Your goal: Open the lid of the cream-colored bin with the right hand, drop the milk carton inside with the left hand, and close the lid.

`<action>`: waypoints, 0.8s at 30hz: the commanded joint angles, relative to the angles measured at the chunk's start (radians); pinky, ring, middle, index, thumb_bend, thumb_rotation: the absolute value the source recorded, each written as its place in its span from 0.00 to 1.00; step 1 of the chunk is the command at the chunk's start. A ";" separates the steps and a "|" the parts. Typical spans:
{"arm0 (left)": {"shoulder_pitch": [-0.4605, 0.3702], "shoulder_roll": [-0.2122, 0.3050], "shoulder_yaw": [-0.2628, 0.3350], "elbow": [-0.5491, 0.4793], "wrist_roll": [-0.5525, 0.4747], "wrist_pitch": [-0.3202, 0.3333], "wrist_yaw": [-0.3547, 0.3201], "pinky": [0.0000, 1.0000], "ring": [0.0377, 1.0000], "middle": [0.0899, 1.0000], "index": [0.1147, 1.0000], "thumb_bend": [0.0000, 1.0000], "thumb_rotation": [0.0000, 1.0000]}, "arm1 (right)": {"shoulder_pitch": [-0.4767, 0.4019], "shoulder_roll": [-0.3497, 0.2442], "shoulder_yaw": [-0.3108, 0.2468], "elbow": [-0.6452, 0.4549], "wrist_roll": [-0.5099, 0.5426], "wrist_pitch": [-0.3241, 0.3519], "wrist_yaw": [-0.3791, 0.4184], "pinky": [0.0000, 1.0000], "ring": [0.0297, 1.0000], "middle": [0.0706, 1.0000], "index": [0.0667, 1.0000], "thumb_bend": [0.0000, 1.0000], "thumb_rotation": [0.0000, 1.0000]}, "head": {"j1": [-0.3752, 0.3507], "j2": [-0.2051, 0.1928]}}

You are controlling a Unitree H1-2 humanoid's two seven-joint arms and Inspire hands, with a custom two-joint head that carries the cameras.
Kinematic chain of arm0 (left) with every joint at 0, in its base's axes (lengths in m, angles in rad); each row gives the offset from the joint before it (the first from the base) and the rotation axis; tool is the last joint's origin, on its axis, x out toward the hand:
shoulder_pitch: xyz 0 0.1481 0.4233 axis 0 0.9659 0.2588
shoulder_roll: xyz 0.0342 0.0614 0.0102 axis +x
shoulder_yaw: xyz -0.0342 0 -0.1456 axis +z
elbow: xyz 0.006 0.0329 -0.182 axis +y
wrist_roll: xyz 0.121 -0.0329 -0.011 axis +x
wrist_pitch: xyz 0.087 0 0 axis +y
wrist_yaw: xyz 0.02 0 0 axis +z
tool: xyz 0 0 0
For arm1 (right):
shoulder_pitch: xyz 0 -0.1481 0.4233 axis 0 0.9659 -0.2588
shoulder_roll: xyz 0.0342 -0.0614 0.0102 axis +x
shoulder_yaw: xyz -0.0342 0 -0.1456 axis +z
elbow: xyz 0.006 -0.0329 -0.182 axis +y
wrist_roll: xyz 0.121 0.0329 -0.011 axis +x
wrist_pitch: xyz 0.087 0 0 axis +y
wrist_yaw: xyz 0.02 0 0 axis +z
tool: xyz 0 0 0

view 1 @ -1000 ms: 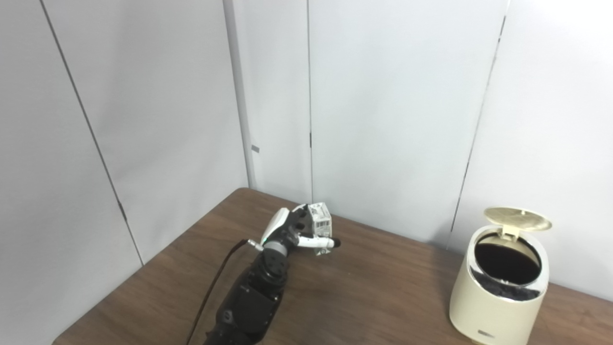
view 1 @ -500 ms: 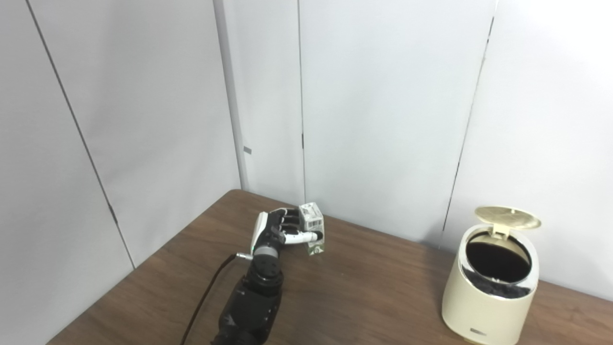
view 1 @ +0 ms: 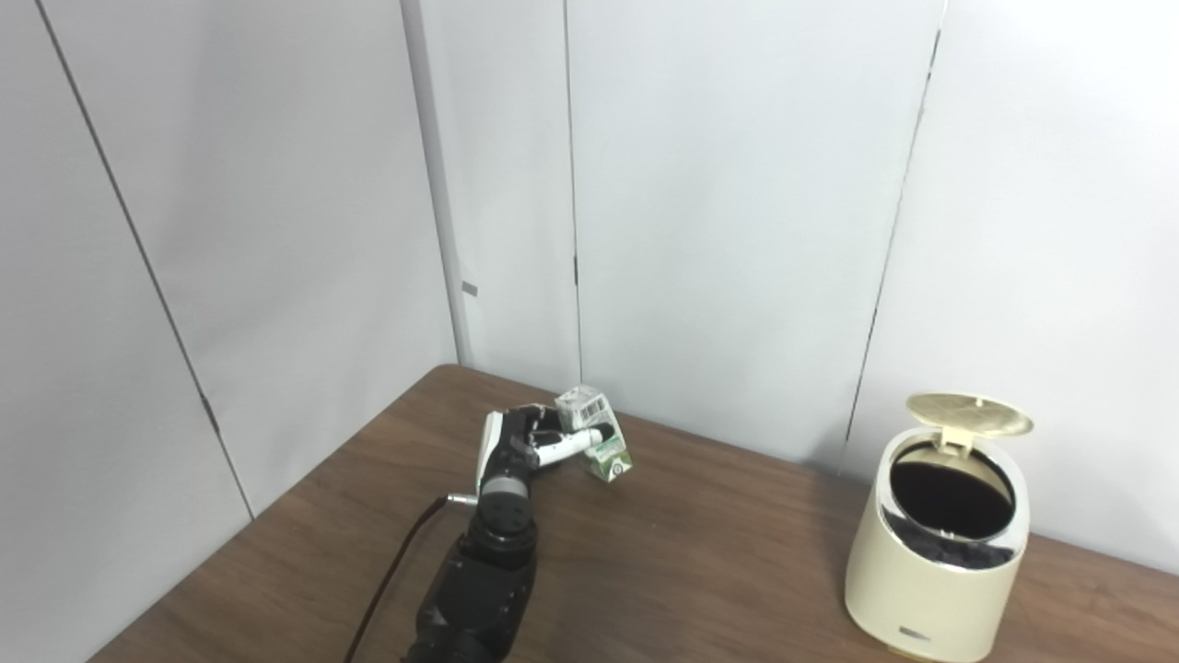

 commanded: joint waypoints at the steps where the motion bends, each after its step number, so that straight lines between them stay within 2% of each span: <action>1: -0.039 0.017 -0.013 -0.004 -0.004 -0.022 -0.009 0.62 0.68 0.65 0.41 0.52 0.04 | 0.029 0.036 0.017 0.034 0.000 -0.030 -0.017 0.53 0.66 0.66 0.61 0.30 0.62 | -0.001 -0.001; 7: -0.030 0.006 0.003 -0.042 -0.030 -0.019 -0.008 0.62 0.68 0.65 0.41 0.52 0.04 | 0.020 0.049 0.023 0.043 -0.013 -0.031 -0.025 0.54 0.66 0.66 0.60 0.31 0.64 | -0.024 -0.006; 9: -0.023 0.003 -0.003 -0.064 -0.020 -0.028 0.004 0.64 0.69 0.64 0.41 0.52 0.04 | 0.020 0.057 0.027 0.037 -0.017 -0.022 -0.025 0.54 0.67 0.66 0.61 0.31 0.64 | -0.051 -0.002; 13: 0.018 0.001 -0.035 -0.172 0.015 -0.059 0.006 0.64 0.69 0.62 0.41 0.52 0.04 | 0.026 0.081 0.043 0.003 -0.020 0.018 -0.014 0.54 0.68 0.68 0.63 0.30 0.62 | -0.137 0.009; 15: 0.042 0.010 -0.054 -0.225 0.029 -0.096 -0.005 0.57 0.63 0.57 0.41 0.52 0.04 | 0.024 0.089 0.057 -0.005 -0.044 0.011 -0.020 0.54 0.68 0.69 0.64 0.29 0.61 | -0.197 0.013; 17: 0.066 0.016 -0.067 -0.285 0.046 -0.128 -0.007 0.48 0.54 0.52 0.39 0.52 0.01 | 0.019 0.096 0.070 -0.011 -0.077 0.002 -0.029 0.55 0.68 0.69 0.64 0.26 0.63 | -0.226 0.019; 18: 0.076 0.014 -0.069 -0.318 0.048 -0.144 -0.005 0.46 0.52 0.50 0.39 0.52 0.00 | 0.016 0.098 0.074 -0.015 -0.092 0.001 -0.033 0.56 0.69 0.69 0.64 0.24 0.60 | -0.226 0.019; 21: 0.092 0.002 -0.061 -0.408 0.041 -0.162 -0.003 0.39 0.43 0.46 0.40 0.52 0.00 | 0.007 0.112 0.085 -0.024 -0.138 0.013 -0.051 0.49 0.64 0.68 0.64 0.19 0.56 | -0.259 0.026; 24: 0.102 -0.020 -0.053 -0.523 0.019 -0.159 -0.018 0.41 0.44 0.46 0.40 0.52 0.00 | -0.003 0.129 0.094 -0.026 -0.180 0.019 -0.078 0.48 0.62 0.65 0.63 0.16 0.46 | -0.286 0.030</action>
